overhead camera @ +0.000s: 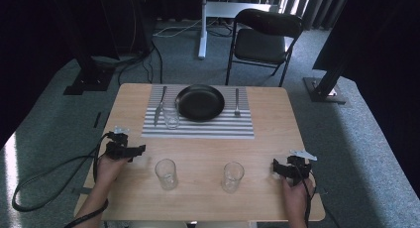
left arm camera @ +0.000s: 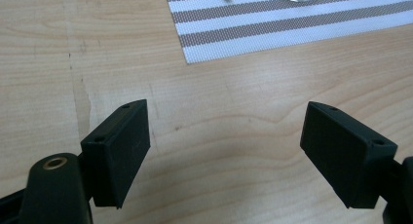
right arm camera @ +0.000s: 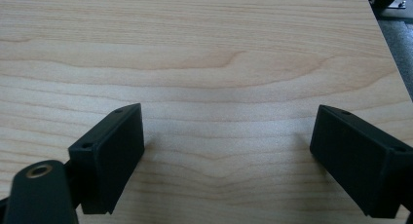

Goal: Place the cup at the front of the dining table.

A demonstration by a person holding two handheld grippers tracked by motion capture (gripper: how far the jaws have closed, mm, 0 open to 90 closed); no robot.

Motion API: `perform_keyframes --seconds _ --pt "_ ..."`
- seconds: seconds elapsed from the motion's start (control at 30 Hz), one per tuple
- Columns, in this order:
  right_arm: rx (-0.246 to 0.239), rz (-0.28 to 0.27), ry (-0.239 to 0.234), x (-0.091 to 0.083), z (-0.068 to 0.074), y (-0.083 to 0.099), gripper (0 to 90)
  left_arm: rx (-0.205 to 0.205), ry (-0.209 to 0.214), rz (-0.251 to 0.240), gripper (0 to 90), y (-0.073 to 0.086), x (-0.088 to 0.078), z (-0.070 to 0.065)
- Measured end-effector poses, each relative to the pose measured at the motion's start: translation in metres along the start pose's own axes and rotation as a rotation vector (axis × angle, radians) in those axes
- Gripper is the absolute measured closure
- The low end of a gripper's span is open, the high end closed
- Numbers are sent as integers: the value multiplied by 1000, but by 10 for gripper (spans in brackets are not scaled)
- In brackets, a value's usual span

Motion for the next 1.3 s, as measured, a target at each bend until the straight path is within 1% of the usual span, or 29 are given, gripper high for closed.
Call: perform_keyframes --seconds 0.17,0.23,0.27,0.3,0.33,0.43,0.5,0.63,0.67,0.73,0.8,0.83,0.87,0.93,0.97,1.1,1.2,1.27,1.3 --pt "0 0 0 0 0 0 119 -3 7 -12 190 8 -3 -1" --pt "0 0 0 0 0 0 119 4 -6 -11 190 12 -5 0" --pt "0 0 0 0 0 0 119 4 2 -15 190 14 -6 -1" --pt "0 0 0 0 0 0 119 2 1 -17 190 15 -6 -2" --pt "0 0 0 0 0 0 119 13 -6 -14 190 17 -8 -2" --pt "0 0 0 0 0 0 119 17 -10 -19 190 21 -10 -3" --pt "0 0 0 0 0 0 119 9 -16 -35 190 25 -12 -3" --pt "0 0 0 0 0 0 119 -1 -13 -40 190 34 -14 -4" --pt "0 0 0 0 0 0 119 -6 -16 -50 190 36 -15 -4" --pt "0 0 0 0 0 0 118 -17 -8 -64 190 39 -16 -4" --pt "0 0 0 0 0 0 118 -22 -14 -86 190 41 -18 -5" --pt "1 0 0 0 0 0 119 -19 -15 -85 190 42 -19 -5" --pt "1 1 0 0 0 0 119 -13 -26 -85 190 44 -20 -5" --pt "2 0 0 0 0 0 119 -5 -27 -92 190 46 -22 -6" --pt "2 1 0 0 0 0 119 -8 -29 -101 190 46 -23 -6" --pt "1 1 0 0 0 0 119 -1 -61 -106 190 53 -24 -5" --pt "1 1 0 0 0 0 119 -1 -88 -120 190 57 -29 -3" --pt "1 1 0 0 0 0 119 -7 -88 -125 190 59 -31 -3" --pt "2 2 0 0 0 0 119 -6 -102 -134 190 60 -33 -2"
Point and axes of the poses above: each handheld gripper's, and its own axes: x roughly forward along the jaws, y roughly out of its underside, z roughly to its left, the point moved 9 cm from there along x, roughly forward along the jaws, and after that the axes turned 14 degrees about y, right-handed, at the moved point
